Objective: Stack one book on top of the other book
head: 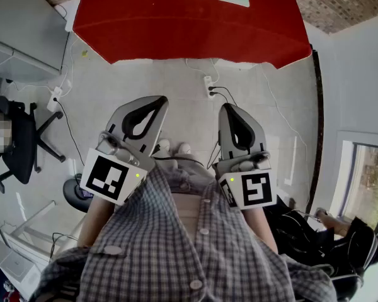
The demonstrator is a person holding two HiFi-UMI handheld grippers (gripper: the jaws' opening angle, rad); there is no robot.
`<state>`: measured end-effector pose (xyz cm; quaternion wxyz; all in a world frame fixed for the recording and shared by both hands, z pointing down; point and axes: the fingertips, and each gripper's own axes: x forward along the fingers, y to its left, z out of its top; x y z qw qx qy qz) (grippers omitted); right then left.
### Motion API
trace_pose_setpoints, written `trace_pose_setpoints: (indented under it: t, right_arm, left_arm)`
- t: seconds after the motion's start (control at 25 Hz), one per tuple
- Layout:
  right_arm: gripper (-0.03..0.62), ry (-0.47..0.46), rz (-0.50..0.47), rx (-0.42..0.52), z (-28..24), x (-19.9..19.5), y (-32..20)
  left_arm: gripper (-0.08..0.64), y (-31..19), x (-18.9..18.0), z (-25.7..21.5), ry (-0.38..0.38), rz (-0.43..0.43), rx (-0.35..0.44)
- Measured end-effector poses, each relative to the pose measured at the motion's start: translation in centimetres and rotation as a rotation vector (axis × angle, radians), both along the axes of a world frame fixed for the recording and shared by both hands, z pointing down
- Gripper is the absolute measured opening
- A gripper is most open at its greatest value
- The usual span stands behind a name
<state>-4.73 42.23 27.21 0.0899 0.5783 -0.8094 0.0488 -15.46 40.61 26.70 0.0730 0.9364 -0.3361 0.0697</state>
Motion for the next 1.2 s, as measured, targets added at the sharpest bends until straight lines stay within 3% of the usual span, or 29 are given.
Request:
trace_pose_setpoints:
  t: [0.84, 1.2]
  right_arm:
    - [0.0, -0.019, 0.049, 0.019, 0.0, 0.8, 0.5]
    - [0.002, 0.025, 0.115, 0.049, -1.0, 0.2, -0.5]
  left_arm:
    - [0.0, 0.0, -0.4, -0.3, 0.017, -0.002, 0.023]
    - [0.0, -1.0, -3.3, -0.8, 0.034, 0.008, 0.03]
